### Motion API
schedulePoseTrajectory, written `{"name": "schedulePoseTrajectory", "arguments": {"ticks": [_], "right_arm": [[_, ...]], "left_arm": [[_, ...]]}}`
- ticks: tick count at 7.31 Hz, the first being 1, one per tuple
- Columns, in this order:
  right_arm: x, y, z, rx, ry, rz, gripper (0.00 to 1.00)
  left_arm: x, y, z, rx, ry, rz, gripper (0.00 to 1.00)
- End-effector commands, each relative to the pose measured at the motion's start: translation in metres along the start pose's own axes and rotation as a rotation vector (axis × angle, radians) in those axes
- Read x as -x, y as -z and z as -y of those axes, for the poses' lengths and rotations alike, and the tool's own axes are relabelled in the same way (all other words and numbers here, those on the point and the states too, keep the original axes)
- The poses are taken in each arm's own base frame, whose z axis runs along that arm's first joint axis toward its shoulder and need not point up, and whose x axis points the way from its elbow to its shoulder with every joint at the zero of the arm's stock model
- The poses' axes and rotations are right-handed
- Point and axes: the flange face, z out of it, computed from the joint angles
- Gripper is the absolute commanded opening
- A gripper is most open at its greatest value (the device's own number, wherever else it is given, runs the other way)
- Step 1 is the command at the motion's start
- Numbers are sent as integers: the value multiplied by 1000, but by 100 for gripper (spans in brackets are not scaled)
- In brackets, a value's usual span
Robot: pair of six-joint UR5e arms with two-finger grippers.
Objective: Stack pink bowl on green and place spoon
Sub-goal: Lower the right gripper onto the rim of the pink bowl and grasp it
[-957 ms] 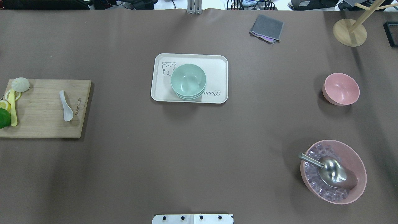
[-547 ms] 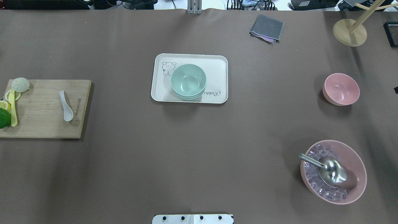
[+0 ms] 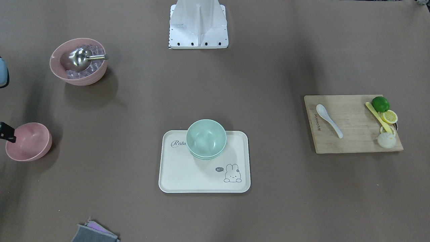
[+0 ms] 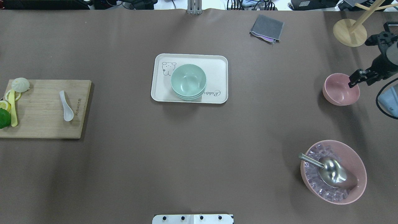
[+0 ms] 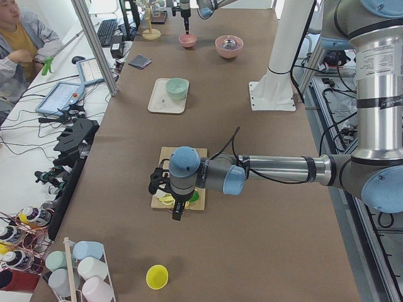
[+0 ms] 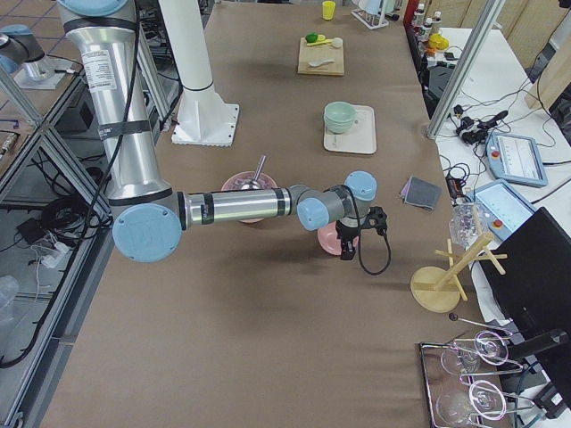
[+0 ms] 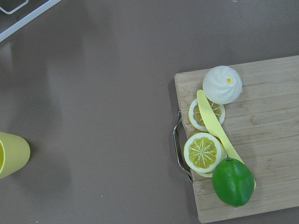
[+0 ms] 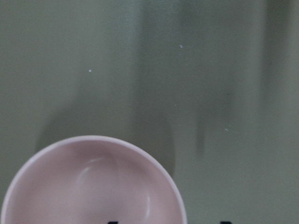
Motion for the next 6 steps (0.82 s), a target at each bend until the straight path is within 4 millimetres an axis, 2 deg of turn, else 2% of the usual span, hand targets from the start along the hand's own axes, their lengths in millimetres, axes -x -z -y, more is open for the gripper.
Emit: {"name": "schedulePoseTrajectory", "arguments": {"ticks": [1,3,5,6], "right_arm": [[16,-19,3,28,-22,-5,60],[11,-19,0,29,6,-5,53],[24,-3,12,1,20,10,53],[18,-9,11,9,12,-3,53]], "left_arm": [[-2,0,3,-2,-5,0,98],[-1,0,2,-1,-4,1,98],[-2,0,3,-1,-6,-1,98],[-3,0,3,-2,-7,-1,98]]}}
